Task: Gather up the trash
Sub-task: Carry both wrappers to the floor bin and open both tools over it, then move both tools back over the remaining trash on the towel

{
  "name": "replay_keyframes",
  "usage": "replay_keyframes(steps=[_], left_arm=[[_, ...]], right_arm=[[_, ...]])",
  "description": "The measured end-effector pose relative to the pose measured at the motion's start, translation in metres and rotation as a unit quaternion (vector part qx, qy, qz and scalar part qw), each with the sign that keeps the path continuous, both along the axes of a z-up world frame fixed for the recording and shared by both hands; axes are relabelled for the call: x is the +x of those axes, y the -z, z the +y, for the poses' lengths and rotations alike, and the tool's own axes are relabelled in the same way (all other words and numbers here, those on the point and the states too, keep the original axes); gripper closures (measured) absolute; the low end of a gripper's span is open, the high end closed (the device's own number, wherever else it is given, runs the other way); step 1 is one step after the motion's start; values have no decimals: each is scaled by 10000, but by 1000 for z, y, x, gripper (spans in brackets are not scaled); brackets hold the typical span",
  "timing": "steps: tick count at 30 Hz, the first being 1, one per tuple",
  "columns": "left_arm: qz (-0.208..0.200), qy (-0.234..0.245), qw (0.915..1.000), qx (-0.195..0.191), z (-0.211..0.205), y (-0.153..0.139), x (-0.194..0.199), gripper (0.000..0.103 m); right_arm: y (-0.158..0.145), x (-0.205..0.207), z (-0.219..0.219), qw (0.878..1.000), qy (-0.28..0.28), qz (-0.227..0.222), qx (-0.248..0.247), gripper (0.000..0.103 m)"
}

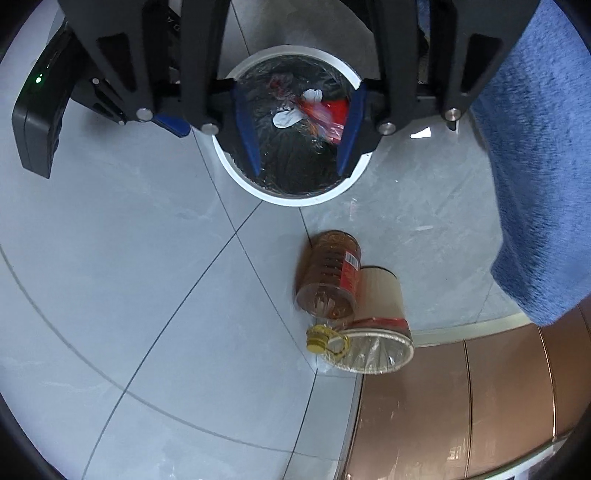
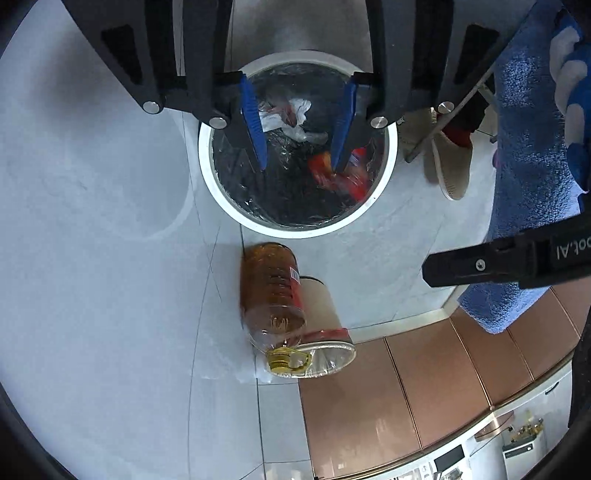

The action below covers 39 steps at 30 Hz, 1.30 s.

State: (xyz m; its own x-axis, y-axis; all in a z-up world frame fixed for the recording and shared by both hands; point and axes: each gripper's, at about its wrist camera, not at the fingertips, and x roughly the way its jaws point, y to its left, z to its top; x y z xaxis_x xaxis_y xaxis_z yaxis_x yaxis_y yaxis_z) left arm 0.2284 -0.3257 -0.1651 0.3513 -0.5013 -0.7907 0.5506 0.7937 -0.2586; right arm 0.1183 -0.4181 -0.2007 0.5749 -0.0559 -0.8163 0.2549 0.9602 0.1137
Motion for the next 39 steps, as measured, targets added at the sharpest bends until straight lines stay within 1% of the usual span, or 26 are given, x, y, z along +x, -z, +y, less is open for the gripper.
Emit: replay_keyframes(steps=[3, 6, 9, 11, 12, 14, 15, 18, 21, 25, 31, 33, 37, 39], left_arm=[[-183, -80, 9998, -79, 14, -20, -10, 62], [-464, -156, 9987, -157, 32, -46, -23, 62], [-788, -248, 9962, -260, 52, -75, -38, 62], [-963, -324, 9942, -344, 65, -92, -46, 62], [-1076, -386, 9926, -404, 76, -104, -52, 59], [-1250, -521, 9895, -499, 93, -121, -62, 53], [-1327, -573, 9881, -535, 101, -128, -67, 52], [-1537, -688, 9836, -643, 125, -149, -81, 52], [-1724, -768, 9796, -695, 155, -168, -98, 52], [-1946, -923, 9742, -679, 190, -186, -117, 52], [-2076, -1339, 9666, -684, 244, -199, -136, 52], [-2139, -1490, 9631, -675, 261, -203, -142, 52], [-2337, -1805, 9534, -621, 294, -211, -153, 52], [-2377, -1967, 9493, -597, 312, -213, -155, 49]], right_arm=[[-10, -3, 3, 10000, 34, -79, -2, 68], [-31, -10, 10, 9996, 64, -281, -17, 67], [-65, -23, 24, 9980, 13, -629, -102, 63], [-87, -31, 33, 9963, -20, -845, -182, 63], [-97, -35, 38, 9953, -41, -950, -206, 62], [-124, -47, 51, 9918, -122, -1241, -273, 59], [-134, -51, 57, 9902, -164, -1351, -309, 57], [-170, -69, 83, 9832, -355, -1737, -438, 55], [-198, -85, 106, 9759, -548, -2051, -498, 55], [-223, -99, 132, 9676, -757, -2348, -542, 54], [-251, -111, 169, 9565, -1112, -2606, -693, 53], [-258, -117, 178, 9532, -1205, -2682, -712, 53], [-269, -125, 193, 9469, -1352, -2819, -749, 50], [-274, -128, 200, 9441, -1415, -2880, -758, 47]])
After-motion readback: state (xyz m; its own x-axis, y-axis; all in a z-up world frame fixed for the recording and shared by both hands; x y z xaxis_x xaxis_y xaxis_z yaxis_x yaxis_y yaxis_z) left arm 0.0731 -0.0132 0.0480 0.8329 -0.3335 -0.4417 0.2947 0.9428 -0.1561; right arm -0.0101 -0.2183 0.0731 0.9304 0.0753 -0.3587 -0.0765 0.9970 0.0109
